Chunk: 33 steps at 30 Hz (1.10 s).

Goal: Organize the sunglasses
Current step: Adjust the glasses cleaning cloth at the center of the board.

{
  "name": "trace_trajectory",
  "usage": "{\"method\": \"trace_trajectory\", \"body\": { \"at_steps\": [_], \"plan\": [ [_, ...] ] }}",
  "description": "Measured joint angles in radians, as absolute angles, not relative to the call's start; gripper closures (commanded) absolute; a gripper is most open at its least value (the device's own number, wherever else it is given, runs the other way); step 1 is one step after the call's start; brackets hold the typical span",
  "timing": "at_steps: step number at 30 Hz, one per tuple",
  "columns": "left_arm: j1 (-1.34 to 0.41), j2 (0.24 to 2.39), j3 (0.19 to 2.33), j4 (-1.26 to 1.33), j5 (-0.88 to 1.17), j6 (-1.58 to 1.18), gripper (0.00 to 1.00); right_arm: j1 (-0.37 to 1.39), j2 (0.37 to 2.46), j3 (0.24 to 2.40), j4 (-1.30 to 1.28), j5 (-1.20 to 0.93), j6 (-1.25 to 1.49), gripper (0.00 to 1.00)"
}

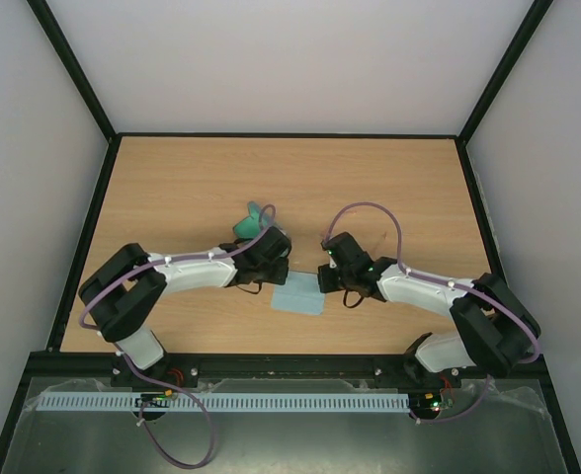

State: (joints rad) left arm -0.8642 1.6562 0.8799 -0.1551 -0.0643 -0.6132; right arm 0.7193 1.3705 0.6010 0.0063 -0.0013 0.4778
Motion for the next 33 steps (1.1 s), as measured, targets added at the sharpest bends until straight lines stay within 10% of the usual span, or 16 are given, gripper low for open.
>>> {"method": "trace_trajectory", "body": {
  "at_steps": [9, 17, 33],
  "plan": [
    [-0.877, 1.656, 0.857, -0.155, -0.064, -0.622, 0.95, 0.719, 1.37, 0.585, 0.007, -0.015, 0.477, 0.95],
    [-0.877, 1.652, 0.856, -0.159, -0.073, -0.635, 0.68, 0.72, 1.37, 0.581, 0.006, -0.018, 0.475, 0.83],
    [-0.887, 1.559, 0.85, -0.205, -0.083, -0.652, 0.75, 0.727, 1.311, 0.58, -0.022, -0.019, 0.487, 0.82]
  ]
}}
